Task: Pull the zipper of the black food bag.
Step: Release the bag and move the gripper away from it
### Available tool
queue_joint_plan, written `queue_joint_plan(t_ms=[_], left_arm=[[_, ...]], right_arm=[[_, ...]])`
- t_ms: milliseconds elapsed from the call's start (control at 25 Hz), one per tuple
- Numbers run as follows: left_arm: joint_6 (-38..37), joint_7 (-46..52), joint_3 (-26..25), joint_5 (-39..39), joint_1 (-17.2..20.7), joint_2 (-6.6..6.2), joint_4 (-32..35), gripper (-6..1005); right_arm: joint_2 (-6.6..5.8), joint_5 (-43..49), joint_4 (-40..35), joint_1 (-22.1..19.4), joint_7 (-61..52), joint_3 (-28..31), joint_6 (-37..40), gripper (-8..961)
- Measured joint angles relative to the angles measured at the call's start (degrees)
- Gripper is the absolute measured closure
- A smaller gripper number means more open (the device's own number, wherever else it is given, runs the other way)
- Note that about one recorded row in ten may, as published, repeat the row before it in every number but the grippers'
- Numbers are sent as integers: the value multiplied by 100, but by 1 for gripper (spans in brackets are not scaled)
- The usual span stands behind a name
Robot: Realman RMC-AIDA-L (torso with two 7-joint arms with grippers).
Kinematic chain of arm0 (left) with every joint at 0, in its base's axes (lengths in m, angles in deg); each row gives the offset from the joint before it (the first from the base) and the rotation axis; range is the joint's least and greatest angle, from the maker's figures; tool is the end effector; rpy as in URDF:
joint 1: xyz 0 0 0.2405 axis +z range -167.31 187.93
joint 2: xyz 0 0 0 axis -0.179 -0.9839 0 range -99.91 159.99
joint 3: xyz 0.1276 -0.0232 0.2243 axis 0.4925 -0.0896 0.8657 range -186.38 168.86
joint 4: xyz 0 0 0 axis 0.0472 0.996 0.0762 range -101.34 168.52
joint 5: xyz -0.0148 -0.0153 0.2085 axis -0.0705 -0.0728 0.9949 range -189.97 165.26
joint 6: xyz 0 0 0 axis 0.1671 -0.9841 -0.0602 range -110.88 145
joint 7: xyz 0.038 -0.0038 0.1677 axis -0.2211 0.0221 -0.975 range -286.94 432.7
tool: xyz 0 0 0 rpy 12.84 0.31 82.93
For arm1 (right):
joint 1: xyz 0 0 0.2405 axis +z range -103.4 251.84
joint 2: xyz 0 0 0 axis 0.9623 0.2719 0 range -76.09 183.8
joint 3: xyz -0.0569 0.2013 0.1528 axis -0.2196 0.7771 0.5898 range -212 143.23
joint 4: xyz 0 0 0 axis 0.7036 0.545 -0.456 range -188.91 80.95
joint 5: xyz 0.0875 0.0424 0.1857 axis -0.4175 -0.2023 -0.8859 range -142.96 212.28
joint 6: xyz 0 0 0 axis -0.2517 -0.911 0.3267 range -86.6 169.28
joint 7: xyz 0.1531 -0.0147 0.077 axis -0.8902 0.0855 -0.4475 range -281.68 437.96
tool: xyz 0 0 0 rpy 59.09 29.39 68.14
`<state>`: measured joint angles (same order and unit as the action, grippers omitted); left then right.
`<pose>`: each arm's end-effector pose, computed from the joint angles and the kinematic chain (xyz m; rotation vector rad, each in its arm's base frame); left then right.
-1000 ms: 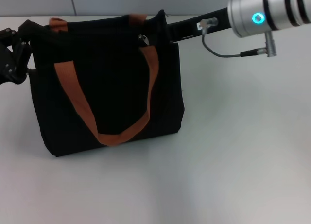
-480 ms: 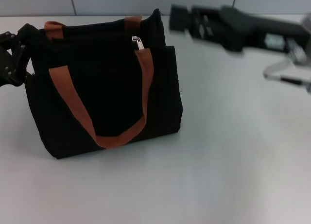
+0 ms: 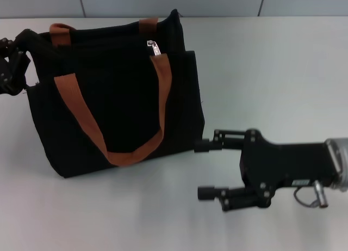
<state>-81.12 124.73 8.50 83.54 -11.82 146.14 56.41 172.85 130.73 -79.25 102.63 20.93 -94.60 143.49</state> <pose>-0.2972 0.3132 0.0511 -2.0724 -0.3719 -1.1076 0.2128 0.2666 -0.0665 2.8984 -0.1782 -1.1044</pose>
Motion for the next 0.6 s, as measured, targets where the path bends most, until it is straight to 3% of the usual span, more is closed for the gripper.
queue_joint_plan(t_ms=[240,400,480,520,560,600], left_arm=[[40,352,10,109,53,-78,21,857],[18,898,15,590,100,-208,350,852],[-93,1341,15,1032,149,-308,778,849],[-322,1757,15,1412,190,-465,1146,848],[-322,1757,15,1412,190,-465,1146,847],[-477,1951,8,1542,209,-555,1278,845]], right_arm=[[4,43,267,-21,222,2,-174,131],[6,76,293,11,258,-4,-178,118],[7,83,294,18,259,-5,-179,118],[8,94,295,30,261,-6,-194,118],[8,94,295,30,261,-6,-194,118],[8,97,296,35,262,-7,-208,118]])
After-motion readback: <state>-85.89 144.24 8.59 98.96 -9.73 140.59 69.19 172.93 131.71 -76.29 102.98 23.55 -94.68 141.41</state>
